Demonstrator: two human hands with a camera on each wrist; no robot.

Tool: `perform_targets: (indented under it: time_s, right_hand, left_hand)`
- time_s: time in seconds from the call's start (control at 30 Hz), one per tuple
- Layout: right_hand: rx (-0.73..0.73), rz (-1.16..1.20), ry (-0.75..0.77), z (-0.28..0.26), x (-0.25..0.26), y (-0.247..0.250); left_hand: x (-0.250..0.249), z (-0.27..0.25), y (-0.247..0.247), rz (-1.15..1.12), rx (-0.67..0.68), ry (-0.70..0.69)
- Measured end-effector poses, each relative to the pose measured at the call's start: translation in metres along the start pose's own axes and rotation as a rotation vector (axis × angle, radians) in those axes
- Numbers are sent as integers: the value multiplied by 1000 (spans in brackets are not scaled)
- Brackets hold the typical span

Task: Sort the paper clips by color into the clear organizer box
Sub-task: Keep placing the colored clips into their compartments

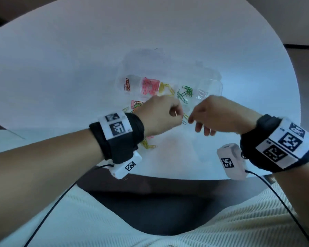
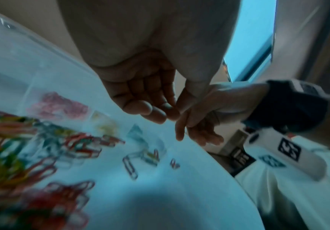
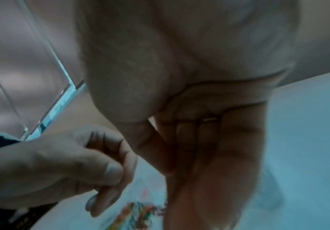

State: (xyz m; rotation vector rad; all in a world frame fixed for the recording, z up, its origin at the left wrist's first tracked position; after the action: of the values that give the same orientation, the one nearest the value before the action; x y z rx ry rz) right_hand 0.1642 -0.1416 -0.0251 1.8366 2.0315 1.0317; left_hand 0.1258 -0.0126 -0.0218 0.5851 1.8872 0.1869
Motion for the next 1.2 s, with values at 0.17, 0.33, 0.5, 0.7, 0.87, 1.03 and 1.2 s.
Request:
perform_targets:
  time_s: [0.17,0.33,0.5,0.7,0.87,1.03,1.2]
  right_hand:
    - [-133,-306,-25,15,-17,-21]
    - [-368,-336,-46,24,-17,-28]
    - [-467,-270,-50,33,-23,-27]
    - [-517,-304,-30,38,-20,-29]
    - [-539,-293,32,32,-9,-31]
    - [-492,-44,230,22,15,-29]
    - [-210,316,211,27,15,-45]
  left_hand:
    - [30,-2,-26,353,198,-37]
    - [55,9,6,542,167,111]
    - [55,1,13,600,258,94]
    - [65,-25,-21,710,482,3]
    - [71,-24,-18,738,493,-6]
    - [72,-17,-15,738,438,20]
    - [69,-12,-11,653,378,36]
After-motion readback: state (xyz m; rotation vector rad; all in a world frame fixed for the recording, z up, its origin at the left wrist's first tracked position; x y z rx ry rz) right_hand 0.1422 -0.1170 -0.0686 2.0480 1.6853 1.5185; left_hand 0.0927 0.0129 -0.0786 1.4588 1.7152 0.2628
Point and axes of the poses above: each hand's wrist, its own z-axis towards the middle knuckle, its own y-axis out of the back of the hand, x = y × z, the point moved 7 cm from there along z, towards the middle knuckle, and after that the axes turned 11 degrees about -z, right-handed, at the moved point
